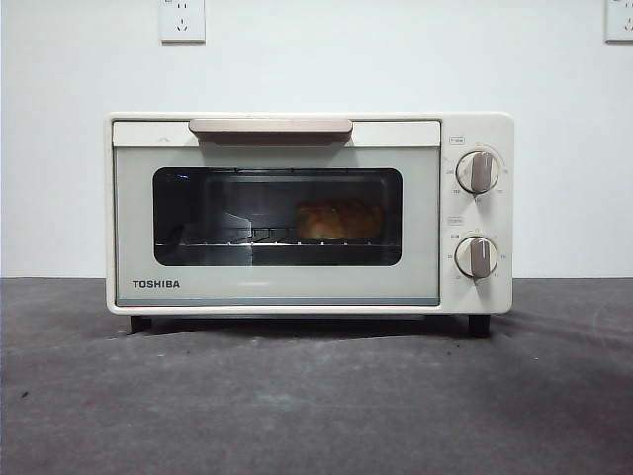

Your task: The left arm flap open the oven, the right arm pick bread and place it into oven, the left arm flap close the oven

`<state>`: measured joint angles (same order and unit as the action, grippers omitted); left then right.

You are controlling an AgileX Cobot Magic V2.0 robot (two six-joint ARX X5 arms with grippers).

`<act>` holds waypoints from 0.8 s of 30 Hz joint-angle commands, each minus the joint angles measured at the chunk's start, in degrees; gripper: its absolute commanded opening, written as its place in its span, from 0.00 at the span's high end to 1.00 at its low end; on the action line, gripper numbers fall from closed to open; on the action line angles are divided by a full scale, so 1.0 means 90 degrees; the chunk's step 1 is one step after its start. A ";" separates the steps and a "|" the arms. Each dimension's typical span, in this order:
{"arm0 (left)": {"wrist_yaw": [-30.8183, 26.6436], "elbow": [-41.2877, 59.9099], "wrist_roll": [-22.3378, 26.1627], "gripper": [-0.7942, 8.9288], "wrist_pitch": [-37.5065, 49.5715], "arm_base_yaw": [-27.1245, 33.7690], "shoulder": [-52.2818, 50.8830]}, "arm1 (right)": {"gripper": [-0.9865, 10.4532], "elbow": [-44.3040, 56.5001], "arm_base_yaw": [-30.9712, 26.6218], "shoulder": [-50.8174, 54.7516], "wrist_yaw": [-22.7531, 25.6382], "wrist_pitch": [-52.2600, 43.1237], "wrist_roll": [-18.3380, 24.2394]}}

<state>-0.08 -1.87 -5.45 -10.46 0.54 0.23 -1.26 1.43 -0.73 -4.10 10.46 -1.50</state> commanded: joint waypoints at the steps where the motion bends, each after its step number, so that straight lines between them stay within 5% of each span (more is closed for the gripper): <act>1: -0.0017 0.0131 0.0034 0.90 -0.0036 0.0019 -0.0005 | 0.90 0.0078 -0.0012 0.0058 0.0104 -0.0017 0.0104; 24: -0.0017 0.0131 0.0034 0.90 -0.0034 0.0017 -0.0005 | 0.90 0.0078 -0.0036 0.0058 0.0129 -0.0185 0.0095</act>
<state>-0.10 -1.87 -5.45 -10.46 0.54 0.25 -0.95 1.10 -0.36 -2.94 9.48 -1.26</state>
